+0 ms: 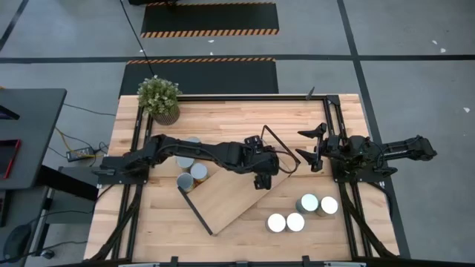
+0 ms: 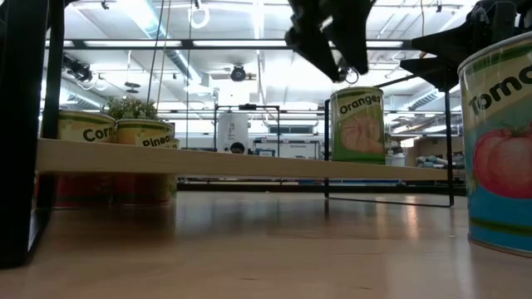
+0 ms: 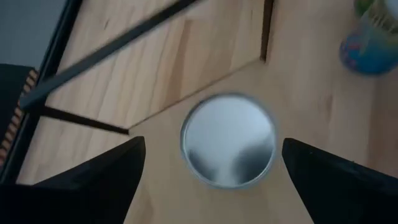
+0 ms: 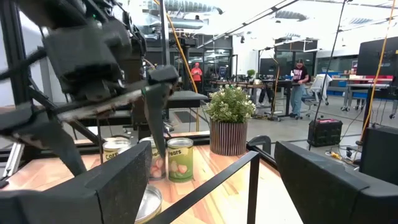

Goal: Pick and place cans onto a shelf
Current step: Put the canned pears on the shelf

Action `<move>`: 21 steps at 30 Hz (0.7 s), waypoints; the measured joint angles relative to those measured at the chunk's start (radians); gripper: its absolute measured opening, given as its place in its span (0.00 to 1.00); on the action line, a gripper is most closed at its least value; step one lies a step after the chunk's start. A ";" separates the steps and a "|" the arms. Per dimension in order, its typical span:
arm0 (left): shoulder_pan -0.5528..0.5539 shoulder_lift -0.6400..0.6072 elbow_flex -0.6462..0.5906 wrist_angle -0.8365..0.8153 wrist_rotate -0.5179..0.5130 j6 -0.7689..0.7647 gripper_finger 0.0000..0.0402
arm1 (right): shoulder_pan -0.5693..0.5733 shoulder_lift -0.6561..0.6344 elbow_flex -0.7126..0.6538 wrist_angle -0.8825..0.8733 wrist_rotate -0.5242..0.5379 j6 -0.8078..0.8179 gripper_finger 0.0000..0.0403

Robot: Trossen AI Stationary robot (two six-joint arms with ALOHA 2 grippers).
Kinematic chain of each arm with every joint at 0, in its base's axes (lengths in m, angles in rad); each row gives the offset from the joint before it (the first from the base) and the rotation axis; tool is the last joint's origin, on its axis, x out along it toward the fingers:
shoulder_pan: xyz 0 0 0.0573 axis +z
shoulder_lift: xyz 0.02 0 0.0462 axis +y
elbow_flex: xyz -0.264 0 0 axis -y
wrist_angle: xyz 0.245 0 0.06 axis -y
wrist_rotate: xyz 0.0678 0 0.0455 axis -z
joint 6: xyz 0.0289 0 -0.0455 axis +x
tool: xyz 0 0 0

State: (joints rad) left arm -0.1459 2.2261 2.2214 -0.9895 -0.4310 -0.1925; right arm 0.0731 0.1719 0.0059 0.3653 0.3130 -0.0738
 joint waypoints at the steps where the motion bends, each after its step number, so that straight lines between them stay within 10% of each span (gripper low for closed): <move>1: 0.000 -0.007 0.004 -0.014 -0.002 -0.007 0.96 | 0.000 0.000 0.000 0.000 0.000 0.000 0.86; 13: 0.084 -0.024 -0.051 -0.185 -0.124 -0.084 0.96 | 0.000 0.000 0.000 0.006 0.000 0.000 0.86; 21: 0.137 -0.027 -0.095 -0.131 0.002 -0.050 0.96 | 0.000 0.000 0.000 0.006 0.001 0.000 0.86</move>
State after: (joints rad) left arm -0.0086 2.1990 2.1263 -1.1208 -0.4291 -0.2427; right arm 0.0734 0.1719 0.0059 0.3717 0.3137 -0.0738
